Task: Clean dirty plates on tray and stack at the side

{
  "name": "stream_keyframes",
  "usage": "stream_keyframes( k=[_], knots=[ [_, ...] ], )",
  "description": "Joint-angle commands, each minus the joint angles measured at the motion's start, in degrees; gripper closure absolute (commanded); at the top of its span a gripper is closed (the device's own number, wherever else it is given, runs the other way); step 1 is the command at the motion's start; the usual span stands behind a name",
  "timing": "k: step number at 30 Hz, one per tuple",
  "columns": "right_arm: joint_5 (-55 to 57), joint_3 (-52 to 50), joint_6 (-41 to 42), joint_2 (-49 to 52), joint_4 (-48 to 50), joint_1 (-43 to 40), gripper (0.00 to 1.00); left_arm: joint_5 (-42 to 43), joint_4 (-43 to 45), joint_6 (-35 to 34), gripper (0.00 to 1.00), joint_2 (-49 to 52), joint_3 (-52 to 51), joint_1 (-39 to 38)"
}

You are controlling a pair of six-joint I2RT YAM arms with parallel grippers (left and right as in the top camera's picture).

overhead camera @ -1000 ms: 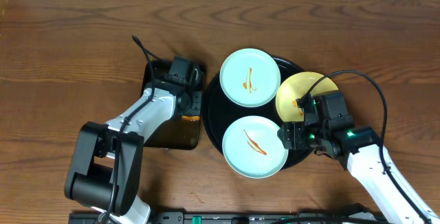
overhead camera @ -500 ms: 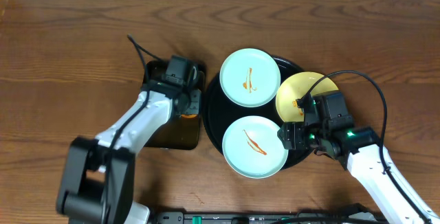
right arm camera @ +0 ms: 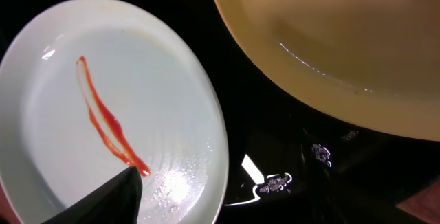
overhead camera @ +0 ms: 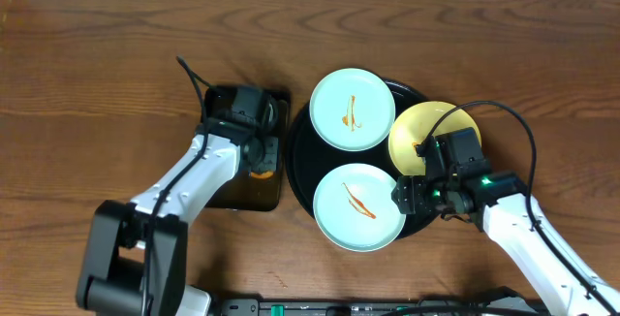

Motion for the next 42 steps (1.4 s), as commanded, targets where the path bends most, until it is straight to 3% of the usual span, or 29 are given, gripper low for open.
stream_keyframes(
  k=[1, 4, 10, 14, 18, 20, 34, 42],
  knots=[
    [-0.3, 1.0, 0.6, 2.3, 0.0, 0.7, 0.29, -0.7, 0.0, -0.5, 0.84, 2.5, -0.6, 0.0],
    [-1.6, 1.0, 0.6, 4.8, 0.0, 0.9, 0.41, -0.7, 0.1, -0.5, 0.62, 2.8, -0.6, 0.0],
    [-3.0, 1.0, 0.6, 10.6, 0.2, 0.9, 0.65, -0.7, 0.2, -0.6, 0.60, 2.8, -0.6, 0.0],
    [-3.3, 1.0, 0.6, 11.6, 1.5, 0.9, 0.78, -0.7, 0.2, -0.5, 0.69, 2.8, -0.6, 0.0],
    [-3.3, 1.0, 0.6, 11.6, 2.2, 0.9, 0.89, -0.7, 0.2, -0.5, 0.89, 2.7, -0.5, 0.0],
    [-3.2, 1.0, 0.6, 11.6, 2.7, 0.9, 0.98, -0.7, 0.2, -0.5, 0.92, 2.5, -0.5, 0.0],
    [-3.2, 1.0, 0.6, 11.6, 7.6, 0.9, 0.99, -0.4, -0.5, -1.6, 0.93, -13.4, 1.2, 0.0],
    [-3.3, 1.0, 0.6, 11.6, 7.7, 0.9, 0.99, -0.4, -0.7, -1.6, 0.93, -14.5, 1.2, 0.0]
  ],
)
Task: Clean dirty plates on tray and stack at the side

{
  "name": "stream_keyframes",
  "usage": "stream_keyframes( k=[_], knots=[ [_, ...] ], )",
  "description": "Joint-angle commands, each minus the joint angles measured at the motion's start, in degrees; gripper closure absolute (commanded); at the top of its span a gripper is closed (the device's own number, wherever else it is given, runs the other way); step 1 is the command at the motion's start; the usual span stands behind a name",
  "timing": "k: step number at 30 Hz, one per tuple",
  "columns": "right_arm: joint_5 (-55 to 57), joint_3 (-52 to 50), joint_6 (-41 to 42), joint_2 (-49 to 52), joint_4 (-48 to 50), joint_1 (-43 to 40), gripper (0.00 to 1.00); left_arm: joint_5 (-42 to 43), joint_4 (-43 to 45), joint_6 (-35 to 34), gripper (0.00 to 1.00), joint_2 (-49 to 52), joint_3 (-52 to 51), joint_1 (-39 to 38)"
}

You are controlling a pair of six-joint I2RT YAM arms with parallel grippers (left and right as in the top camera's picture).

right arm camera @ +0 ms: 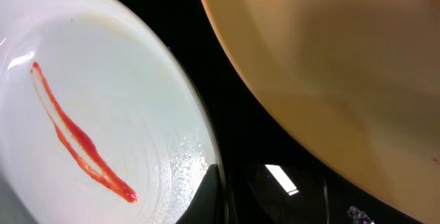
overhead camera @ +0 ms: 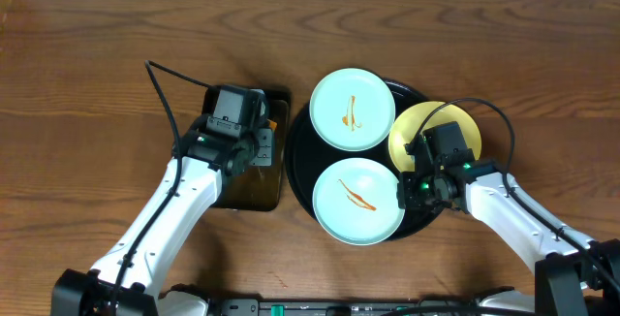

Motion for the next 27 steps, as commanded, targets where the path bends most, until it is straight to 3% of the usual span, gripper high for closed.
stream_keyframes(
  k=[1, 8, 19, 27],
  knots=[
    [0.0, 0.9, -0.2, 0.2, 0.1, 0.8, 0.99, -0.2, -0.1, -0.4, 0.92, -0.5, 1.4, 0.0],
    [0.0, 0.9, -0.2, 0.2, 0.1, 0.8, 0.99, -0.3, 1.2, -0.3, 0.93, -0.5, 1.4, 0.0],
    [0.0, 0.9, -0.3, 0.2, -0.1, 0.8, 0.99, -0.3, 22.2, 0.3, 0.93, -0.7, 1.4, 0.0],
    [0.0, 0.9, -0.3, 0.2, -0.1, 0.8, 0.99, -0.3, 23.7, 0.3, 0.92, -0.7, 1.4, 0.0]
  ],
)
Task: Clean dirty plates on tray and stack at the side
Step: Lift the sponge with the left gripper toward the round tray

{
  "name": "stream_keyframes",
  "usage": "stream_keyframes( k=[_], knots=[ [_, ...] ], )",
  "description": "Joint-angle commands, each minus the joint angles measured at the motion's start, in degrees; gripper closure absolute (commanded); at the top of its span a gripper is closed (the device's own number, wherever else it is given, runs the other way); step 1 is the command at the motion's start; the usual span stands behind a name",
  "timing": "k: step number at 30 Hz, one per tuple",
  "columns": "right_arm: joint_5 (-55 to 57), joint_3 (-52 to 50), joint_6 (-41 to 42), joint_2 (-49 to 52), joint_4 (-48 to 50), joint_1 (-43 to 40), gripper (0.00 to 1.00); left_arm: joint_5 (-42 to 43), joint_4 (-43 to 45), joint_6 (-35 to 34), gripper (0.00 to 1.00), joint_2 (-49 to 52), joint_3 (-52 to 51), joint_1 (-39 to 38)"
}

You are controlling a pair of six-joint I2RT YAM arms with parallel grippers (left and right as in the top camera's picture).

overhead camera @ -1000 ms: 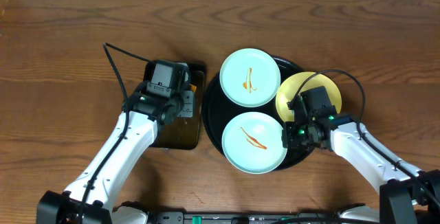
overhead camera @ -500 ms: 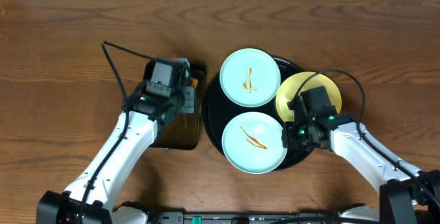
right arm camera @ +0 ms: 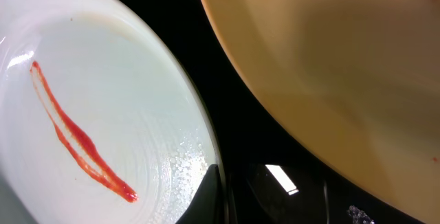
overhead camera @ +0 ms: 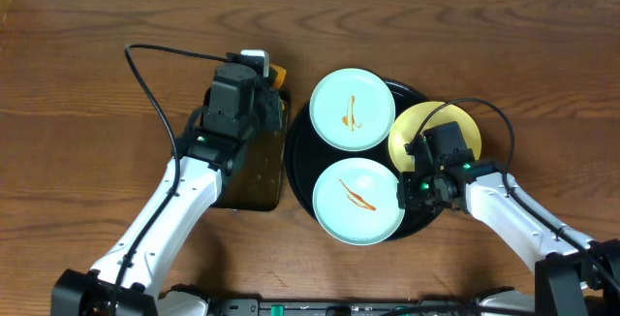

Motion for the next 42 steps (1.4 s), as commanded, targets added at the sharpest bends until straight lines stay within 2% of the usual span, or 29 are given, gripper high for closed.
stream_keyframes(
  k=[1, 8, 13, 19, 24, 36, 42],
  knots=[
    [0.0, 0.9, -0.3, 0.2, 0.0, 0.8, 0.99, -0.3, 0.4, 0.3, 0.93, -0.6, 1.2, 0.0],
    [0.0, 0.9, -0.3, 0.2, 0.0, 0.8, 0.99, -0.3, -2.0, 0.3, 0.93, -0.6, 1.2, 0.0],
    [0.0, 0.9, -0.3, 0.2, -0.1, 0.8, 0.99, -0.2, -15.1, -5.1, 0.93, 2.3, 1.2, 0.0],
    [0.0, 0.9, -0.3, 0.2, -0.7, 0.8, 0.99, -0.3, -23.5, -5.0, 0.93, 10.2, 1.2, 0.0],
    [0.0, 0.9, -0.3, 0.2, -1.2, 0.8, 0.99, -0.3, -25.7, -5.0, 0.93, 13.9, 1.2, 0.0],
    [0.0, 0.9, -0.3, 0.2, -1.2, 0.8, 0.99, 0.1, -26.3, -4.8, 0.93, 12.4, 2.0, 0.0],
    [0.0, 0.9, -0.3, 0.2, -1.1, 0.8, 0.99, 10.9, -27.0, -4.6, 0.93, 8.5, 6.4, -0.2]
  ],
)
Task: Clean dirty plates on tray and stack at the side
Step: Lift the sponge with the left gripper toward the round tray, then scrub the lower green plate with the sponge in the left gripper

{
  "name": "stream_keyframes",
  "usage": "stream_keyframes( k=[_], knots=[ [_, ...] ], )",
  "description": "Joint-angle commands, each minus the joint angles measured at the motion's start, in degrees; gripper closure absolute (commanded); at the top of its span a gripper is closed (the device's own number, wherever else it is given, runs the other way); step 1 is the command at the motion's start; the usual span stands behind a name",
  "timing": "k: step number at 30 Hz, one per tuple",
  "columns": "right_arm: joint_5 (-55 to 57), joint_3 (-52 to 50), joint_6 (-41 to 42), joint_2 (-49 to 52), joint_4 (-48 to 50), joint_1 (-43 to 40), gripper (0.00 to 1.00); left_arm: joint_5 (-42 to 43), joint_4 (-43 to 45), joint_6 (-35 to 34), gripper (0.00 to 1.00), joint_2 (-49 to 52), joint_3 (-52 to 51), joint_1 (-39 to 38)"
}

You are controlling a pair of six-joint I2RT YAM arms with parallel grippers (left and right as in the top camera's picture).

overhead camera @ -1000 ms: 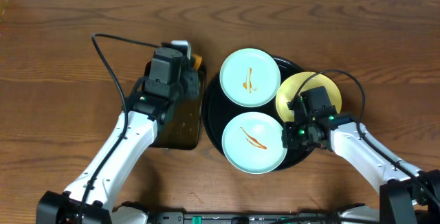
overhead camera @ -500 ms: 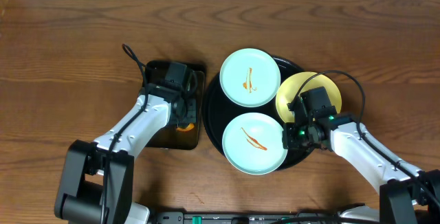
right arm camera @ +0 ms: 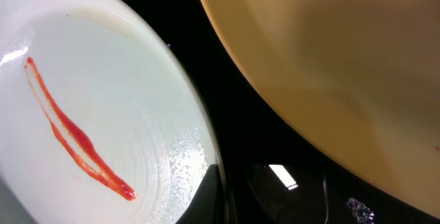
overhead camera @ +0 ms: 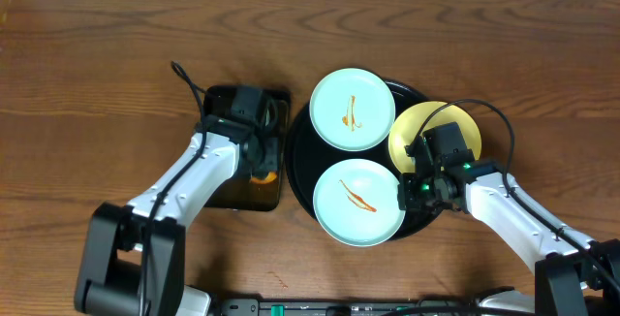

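A round black tray (overhead camera: pixel 296 151) holds three plates. The near pale plate (overhead camera: pixel 339 221) (right arm camera: pixel 124 86) carries a red sauce streak (right arm camera: pixel 72 141). The far pale plate (overhead camera: pixel 373 112) has an orange smear. A yellow plate (overhead camera: pixel 448 122) (right arm camera: pixel 330 66) lies at the right. My right gripper (overhead camera: pixel 404 192) is shut on the near plate's right rim, one dark finger (right arm camera: pixel 208 200) lying on top of it. My left gripper (overhead camera: pixel 259 166) is down in the dark rectangular dish (overhead camera: pixel 232 195), shut on an orange sponge (overhead camera: pixel 263 174).
Brown wooden table (overhead camera: pixel 97 64) all round. The dark dish sits just left of the black tray, almost touching it. A black cable (overhead camera: pixel 189 76) loops off the left arm, another (overhead camera: pixel 504 122) off the right arm.
My left gripper was raised at the far end of the dish with the orange sponge showing; now it is low in the dish again. The right gripper and the plates have not moved.
At first my left gripper was low in the dish and my right gripper stood by the near plate, which overhung the tray's front. Then the right gripper was on that plate's rim and the plate lay further in. The left gripper was raised with the sponge, now down.
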Motion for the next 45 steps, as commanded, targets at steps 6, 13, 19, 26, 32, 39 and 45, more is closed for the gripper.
stream_keyframes(
  k=[6, 13, 19, 26, 32, 39, 45],
  knots=[
    [0.0, 0.9, -0.2, 0.2, 0.0, 0.8, 0.99, 12.2, 1.4, -1.7, 0.92, -5.0, 4.6, -9.7],
    [0.0, 0.9, -0.2, 0.2, -0.1, 0.8, 0.99, 12.3, 9.1, -14.1, 0.93, 0.2, 4.6, -25.0],
    [-0.1, 0.9, -0.2, 0.2, -0.2, 0.8, 0.99, 12.4, 14.7, -25.9, 0.93, 3.4, 4.6, -32.4],
    [-0.1, 0.9, -0.2, 0.2, -0.5, 0.8, 0.99, 13.6, 17.4, -30.1, 0.92, 8.4, 4.6, -34.4],
    [0.0, 0.9, -0.2, 0.2, -0.5, 0.8, 0.99, 11.8, 18.3, -29.6, 0.93, 10.5, 4.6, -34.4],
    [0.0, 0.9, -0.2, 0.2, -1.4, 0.8, 0.99, 6.1, 14.1, -29.0, 0.92, 10.5, 4.4, -34.2],
    [0.0, 0.9, -0.2, 0.2, -1.8, 0.8, 0.99, 6.8, 14.5, -26.6, 0.93, 10.5, 4.2, -34.2]
  ],
)
